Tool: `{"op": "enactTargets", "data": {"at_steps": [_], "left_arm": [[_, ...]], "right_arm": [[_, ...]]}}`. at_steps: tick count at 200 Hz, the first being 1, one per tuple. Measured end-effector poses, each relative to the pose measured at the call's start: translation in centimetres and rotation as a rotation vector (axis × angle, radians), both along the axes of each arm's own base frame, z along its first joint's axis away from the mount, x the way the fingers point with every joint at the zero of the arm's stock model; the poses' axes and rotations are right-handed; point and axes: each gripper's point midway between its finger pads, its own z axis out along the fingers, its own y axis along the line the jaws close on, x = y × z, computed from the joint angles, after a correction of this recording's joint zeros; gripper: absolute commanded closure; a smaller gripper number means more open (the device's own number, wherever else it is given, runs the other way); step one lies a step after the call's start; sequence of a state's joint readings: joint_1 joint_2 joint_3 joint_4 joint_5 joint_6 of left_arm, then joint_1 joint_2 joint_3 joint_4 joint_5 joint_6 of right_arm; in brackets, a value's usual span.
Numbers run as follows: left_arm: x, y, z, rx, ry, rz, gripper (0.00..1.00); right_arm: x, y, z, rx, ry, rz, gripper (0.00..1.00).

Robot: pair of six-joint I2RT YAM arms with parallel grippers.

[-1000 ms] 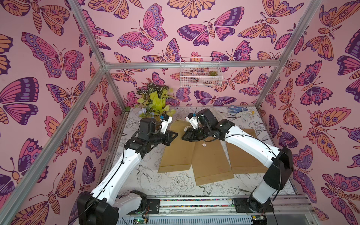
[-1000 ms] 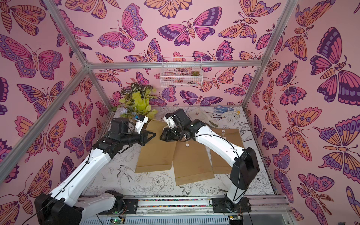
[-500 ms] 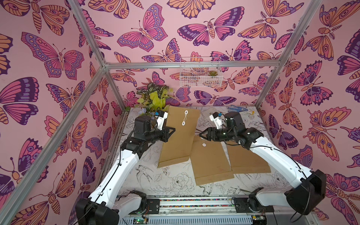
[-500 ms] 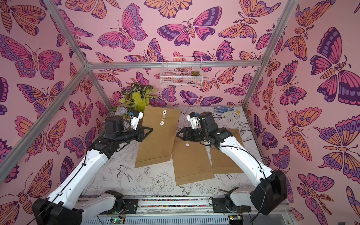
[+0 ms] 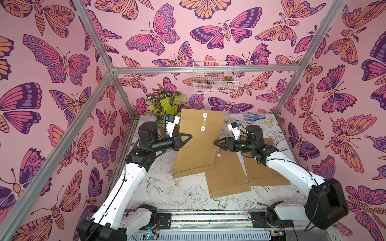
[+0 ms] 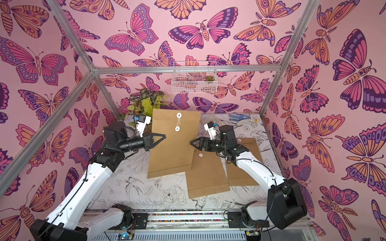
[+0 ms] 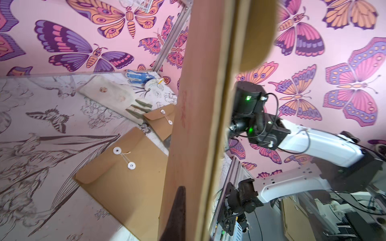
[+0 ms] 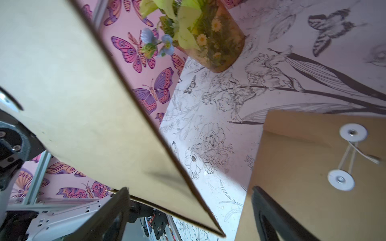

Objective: Close the mouth of the file bag
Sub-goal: Close the file bag.

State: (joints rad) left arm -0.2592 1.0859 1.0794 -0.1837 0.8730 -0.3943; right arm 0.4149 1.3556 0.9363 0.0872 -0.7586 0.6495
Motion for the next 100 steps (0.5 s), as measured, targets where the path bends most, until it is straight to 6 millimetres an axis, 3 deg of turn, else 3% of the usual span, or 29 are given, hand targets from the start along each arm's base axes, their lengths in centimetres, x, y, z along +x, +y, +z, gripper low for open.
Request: {"op": "enactTargets", "data": {"at_steps": [24, 47, 71, 90, 100], "left_arm": [[-0.1, 0.2, 1.1, -0.042, -0.007, -0.019, 1.0], [0.5, 0.8, 1.7, -0.068, -0.009, -0.004, 1.0], [1.5, 2.0, 0.9, -0.076, 0.009, 0.043, 0.84], [2.2, 2.8, -1.0, -0.062, 0.067, 0.088, 0.7], [2.5, 3.4, -2.3, -0.043, 0.096, 0.124, 0.65]], "right_arm": [[-0.4, 1.0, 2.4, 0.096, -0.06, 0.073, 0.28], [-0.8, 1.5, 3.8, 0.155, -0.093, 0.121, 0.6], [-0.6, 1.7, 3.8, 0.195, -0.061, 0.124, 0.86], [-0.7, 2.2, 3.1, 0.214, -0.017, 0.13, 1.0], [-0.9, 2.5, 2.9, 0.22, 0.002, 0.132, 1.0]]}}
